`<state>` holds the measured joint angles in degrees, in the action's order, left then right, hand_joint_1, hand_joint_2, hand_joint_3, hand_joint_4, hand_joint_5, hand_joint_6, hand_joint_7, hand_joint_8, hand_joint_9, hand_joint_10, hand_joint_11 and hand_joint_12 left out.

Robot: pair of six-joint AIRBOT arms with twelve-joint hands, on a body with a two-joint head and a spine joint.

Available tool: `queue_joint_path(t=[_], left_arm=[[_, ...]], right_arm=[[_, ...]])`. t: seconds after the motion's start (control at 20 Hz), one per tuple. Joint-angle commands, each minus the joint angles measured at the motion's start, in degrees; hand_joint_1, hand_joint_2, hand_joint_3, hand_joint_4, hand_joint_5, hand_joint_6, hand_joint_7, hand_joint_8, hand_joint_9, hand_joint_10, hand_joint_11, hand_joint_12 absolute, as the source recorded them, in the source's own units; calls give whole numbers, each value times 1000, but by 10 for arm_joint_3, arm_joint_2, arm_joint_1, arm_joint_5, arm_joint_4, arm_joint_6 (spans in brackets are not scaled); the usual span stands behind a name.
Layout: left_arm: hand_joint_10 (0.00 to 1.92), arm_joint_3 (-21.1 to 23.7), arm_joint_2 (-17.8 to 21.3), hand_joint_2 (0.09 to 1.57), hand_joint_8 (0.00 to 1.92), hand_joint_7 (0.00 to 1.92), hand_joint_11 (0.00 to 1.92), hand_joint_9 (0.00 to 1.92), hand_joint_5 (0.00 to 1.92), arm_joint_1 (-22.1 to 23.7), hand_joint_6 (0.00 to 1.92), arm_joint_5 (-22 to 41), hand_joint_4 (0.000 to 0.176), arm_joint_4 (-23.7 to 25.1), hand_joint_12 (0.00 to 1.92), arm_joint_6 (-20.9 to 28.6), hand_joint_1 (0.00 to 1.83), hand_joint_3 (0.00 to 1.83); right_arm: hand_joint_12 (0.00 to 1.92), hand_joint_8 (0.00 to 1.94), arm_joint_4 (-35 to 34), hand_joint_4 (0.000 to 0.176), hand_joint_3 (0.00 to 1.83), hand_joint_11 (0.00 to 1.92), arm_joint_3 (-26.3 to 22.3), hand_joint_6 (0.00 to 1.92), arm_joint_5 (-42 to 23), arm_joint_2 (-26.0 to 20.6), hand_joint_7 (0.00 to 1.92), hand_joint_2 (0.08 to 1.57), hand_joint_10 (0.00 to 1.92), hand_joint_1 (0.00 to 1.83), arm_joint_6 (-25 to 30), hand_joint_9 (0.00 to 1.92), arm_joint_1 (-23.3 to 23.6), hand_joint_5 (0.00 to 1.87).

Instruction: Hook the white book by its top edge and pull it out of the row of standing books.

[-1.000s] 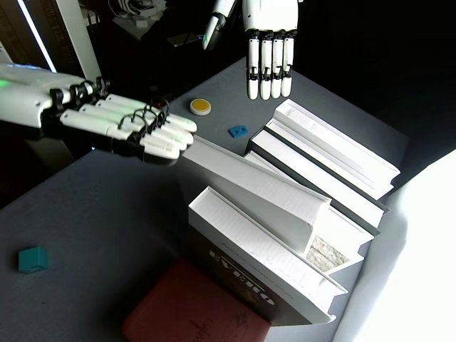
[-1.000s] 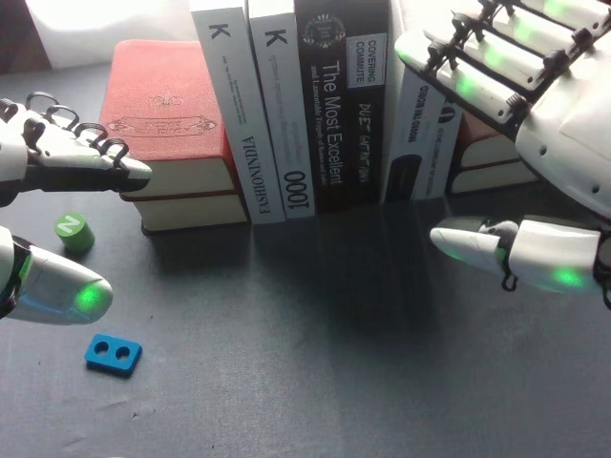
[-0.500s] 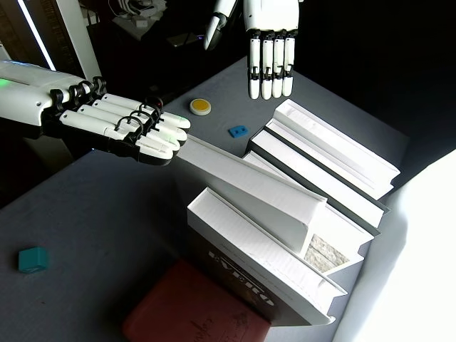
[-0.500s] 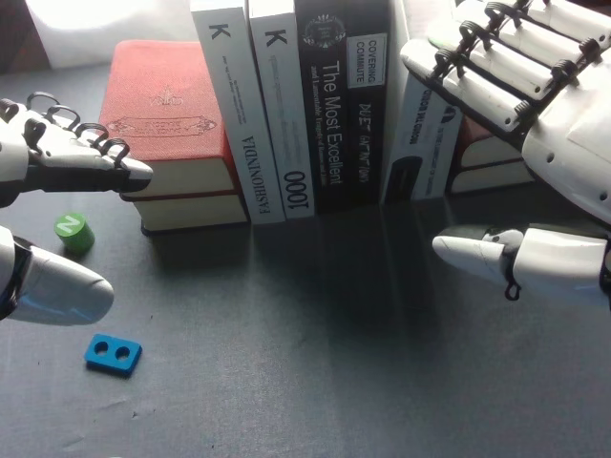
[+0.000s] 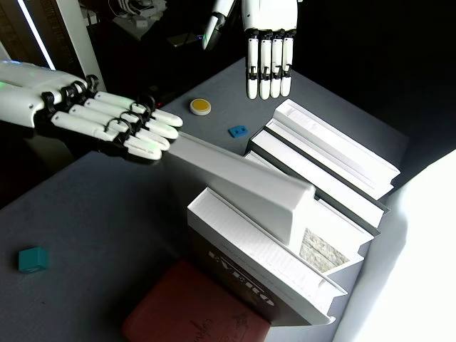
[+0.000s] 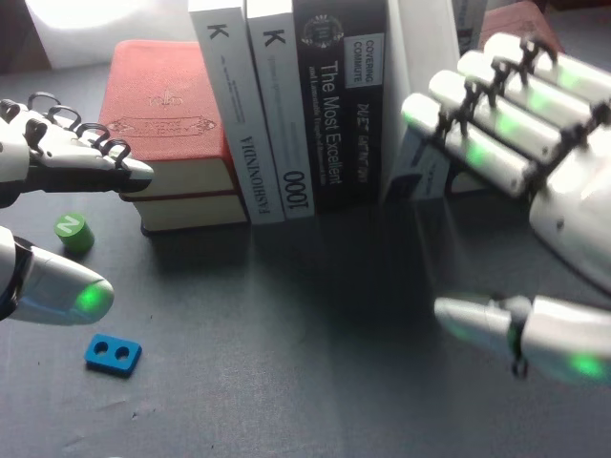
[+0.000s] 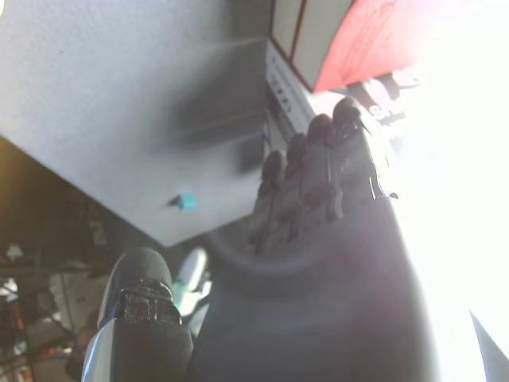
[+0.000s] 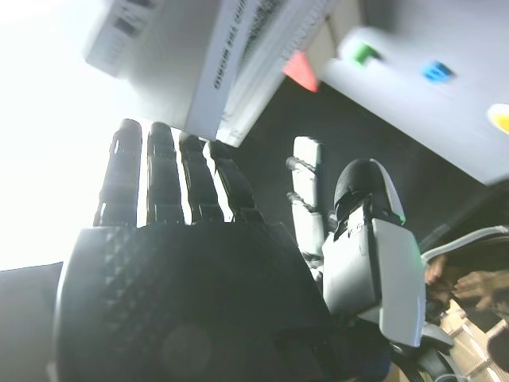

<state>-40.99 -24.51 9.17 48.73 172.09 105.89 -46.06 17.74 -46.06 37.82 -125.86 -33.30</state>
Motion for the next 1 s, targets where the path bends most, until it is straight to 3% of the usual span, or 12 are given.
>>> queue_joint_path(t=[0.0, 0.3, 0.95], left_arm=[[0, 0, 1, 1152, 0, 0, 0, 0, 0, 6, 0, -47, 0, 5, 0, -1, 0, 3], [0, 0, 1, 1154, 3, 9, 0, 0, 17, 5, 7, -47, 0, 5, 0, -1, 0, 3], [0, 0, 2, 1152, 2, 9, 0, 0, 4, 4, 0, -47, 0, 5, 0, -1, 0, 1]], right_arm=[[0, 0, 3, 0, 0, 0, -7, 0, -19, -3, 0, 1146, 0, 0, 2, 0, -3, 0], [0, 0, -1, 0, 3, 0, -66, 0, -57, -25, 0, 1152, 0, 0, 1, 0, -38, 0], [0, 0, -15, 0, 3, 0, -78, 0, -51, -26, 0, 1155, 0, 0, -23, 0, -40, 0]])
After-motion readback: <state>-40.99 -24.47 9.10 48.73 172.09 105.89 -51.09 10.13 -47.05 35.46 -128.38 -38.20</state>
